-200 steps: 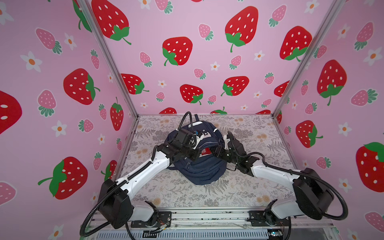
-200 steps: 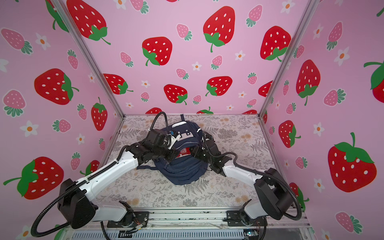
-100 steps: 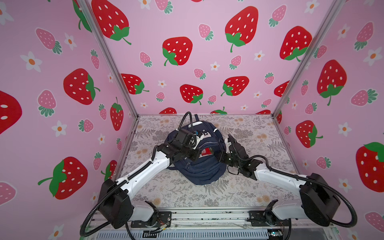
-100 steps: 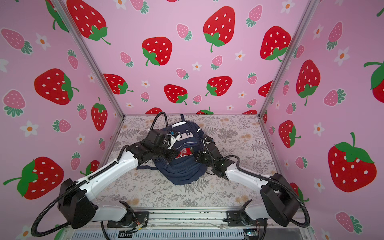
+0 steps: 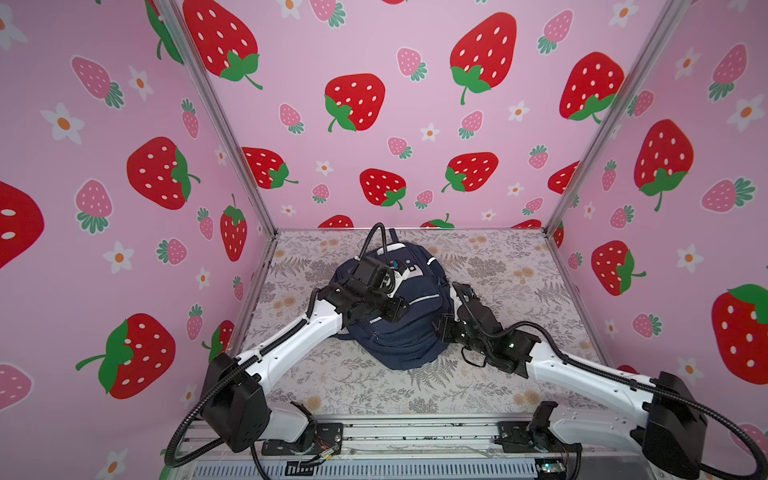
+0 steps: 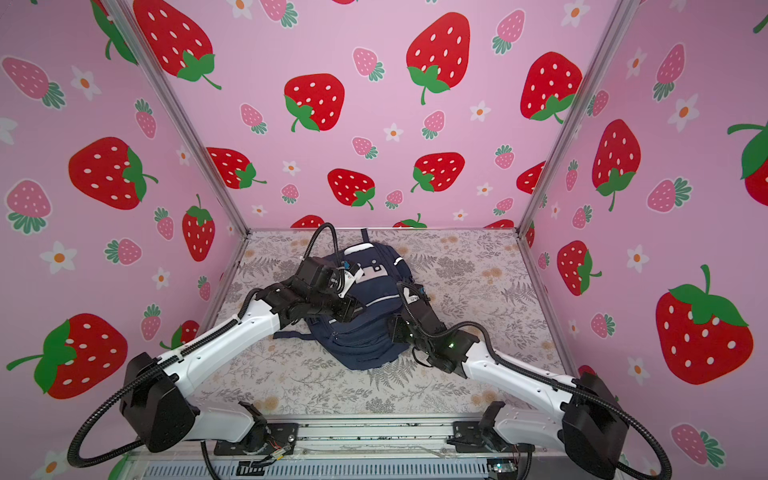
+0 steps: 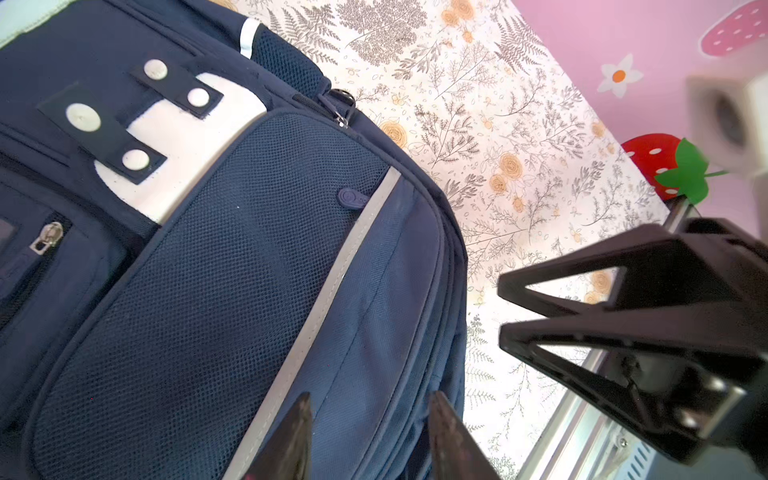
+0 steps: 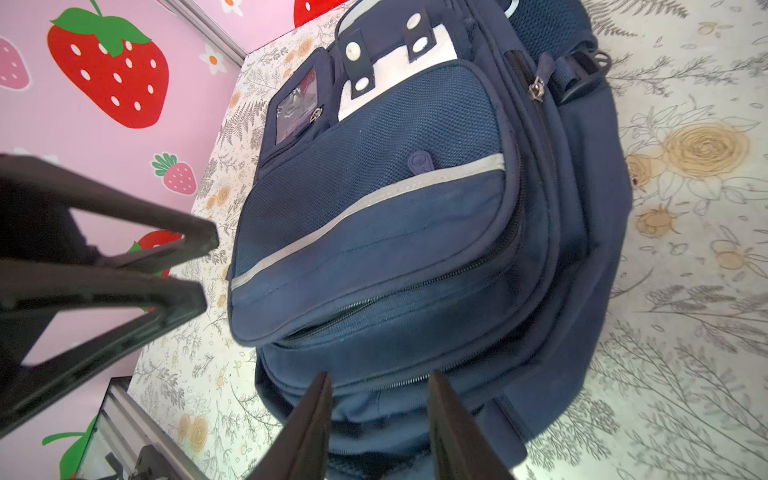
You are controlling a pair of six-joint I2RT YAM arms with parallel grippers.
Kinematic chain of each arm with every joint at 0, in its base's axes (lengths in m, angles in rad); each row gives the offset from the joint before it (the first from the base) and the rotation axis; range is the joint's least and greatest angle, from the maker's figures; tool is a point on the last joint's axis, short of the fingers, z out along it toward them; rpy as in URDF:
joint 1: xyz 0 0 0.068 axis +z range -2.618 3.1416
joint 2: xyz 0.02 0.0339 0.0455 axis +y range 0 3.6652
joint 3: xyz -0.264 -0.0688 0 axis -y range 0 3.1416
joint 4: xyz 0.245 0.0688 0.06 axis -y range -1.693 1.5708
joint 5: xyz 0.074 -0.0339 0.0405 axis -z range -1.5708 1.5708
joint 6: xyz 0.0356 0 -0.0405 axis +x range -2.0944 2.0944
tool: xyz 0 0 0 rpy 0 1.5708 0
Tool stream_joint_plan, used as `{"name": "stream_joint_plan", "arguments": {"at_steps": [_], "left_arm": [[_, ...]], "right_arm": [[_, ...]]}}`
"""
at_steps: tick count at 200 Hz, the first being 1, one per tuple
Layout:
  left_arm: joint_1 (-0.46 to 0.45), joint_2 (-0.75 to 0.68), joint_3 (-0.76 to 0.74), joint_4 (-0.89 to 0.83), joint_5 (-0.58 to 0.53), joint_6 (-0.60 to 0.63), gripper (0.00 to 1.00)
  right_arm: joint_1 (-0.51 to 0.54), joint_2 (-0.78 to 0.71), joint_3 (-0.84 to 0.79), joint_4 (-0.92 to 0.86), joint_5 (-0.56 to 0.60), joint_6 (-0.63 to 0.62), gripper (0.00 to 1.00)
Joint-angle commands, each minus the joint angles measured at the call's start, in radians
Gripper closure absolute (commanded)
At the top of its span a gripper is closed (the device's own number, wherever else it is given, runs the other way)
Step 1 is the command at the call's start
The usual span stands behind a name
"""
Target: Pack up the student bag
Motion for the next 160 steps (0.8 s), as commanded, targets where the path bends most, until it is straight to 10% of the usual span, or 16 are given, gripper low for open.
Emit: {"name": "stream_joint_plan", "arguments": {"at_steps": [1, 160], "left_arm": [[-0.001, -0.036, 0.046, -0.012, -0.023, -0.033, 0.5], [0.421, -0.281, -0.474, 0.283, 0.333, -0.623, 0.44]], "right_arm": [[0.046, -0.021, 0.006, -0.136, 0.12, -0.014, 0.59], [0.331, 0.234, 0.238, -0.155, 0.291, -0.075, 0.58]]}}
